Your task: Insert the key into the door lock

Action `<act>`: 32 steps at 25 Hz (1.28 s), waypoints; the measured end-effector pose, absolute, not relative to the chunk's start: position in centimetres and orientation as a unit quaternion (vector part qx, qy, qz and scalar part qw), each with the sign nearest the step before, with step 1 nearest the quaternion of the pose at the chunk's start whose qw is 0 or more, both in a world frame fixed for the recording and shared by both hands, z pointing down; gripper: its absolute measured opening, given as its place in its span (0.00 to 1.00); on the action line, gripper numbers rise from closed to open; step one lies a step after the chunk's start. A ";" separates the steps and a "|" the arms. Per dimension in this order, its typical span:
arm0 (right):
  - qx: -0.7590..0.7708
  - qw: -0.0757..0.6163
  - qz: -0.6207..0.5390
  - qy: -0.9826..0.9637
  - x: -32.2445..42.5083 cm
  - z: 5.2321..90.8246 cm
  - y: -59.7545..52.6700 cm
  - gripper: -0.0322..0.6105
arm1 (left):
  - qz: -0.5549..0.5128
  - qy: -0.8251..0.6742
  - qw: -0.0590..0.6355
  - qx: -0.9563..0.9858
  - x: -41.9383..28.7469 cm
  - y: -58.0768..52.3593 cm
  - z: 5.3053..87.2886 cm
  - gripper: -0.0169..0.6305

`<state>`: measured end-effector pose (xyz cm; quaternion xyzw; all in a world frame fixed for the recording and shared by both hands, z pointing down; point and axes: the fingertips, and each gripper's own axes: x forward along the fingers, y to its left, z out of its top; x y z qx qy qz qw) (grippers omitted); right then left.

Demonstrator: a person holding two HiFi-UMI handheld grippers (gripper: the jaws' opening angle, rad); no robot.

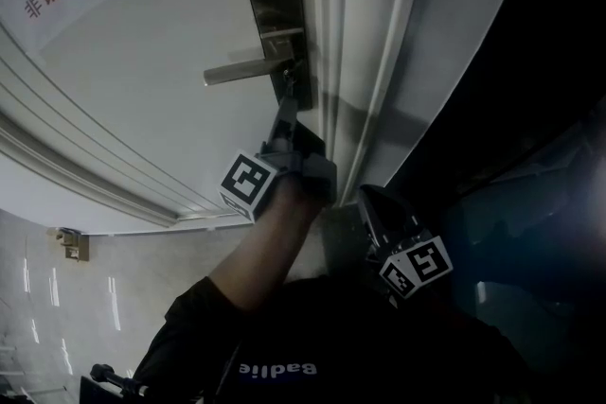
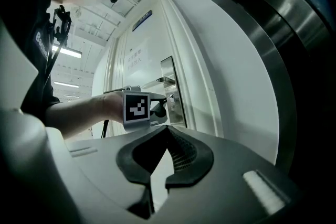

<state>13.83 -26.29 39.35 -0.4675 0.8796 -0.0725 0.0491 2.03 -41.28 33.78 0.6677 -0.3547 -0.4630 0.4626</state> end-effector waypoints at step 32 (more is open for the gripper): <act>-0.474 0.052 -0.072 0.876 14.1 38.7 -26.1 0.05 | -0.473 -0.380 0.481 0.632 2.2 -41.9 33.2 0.05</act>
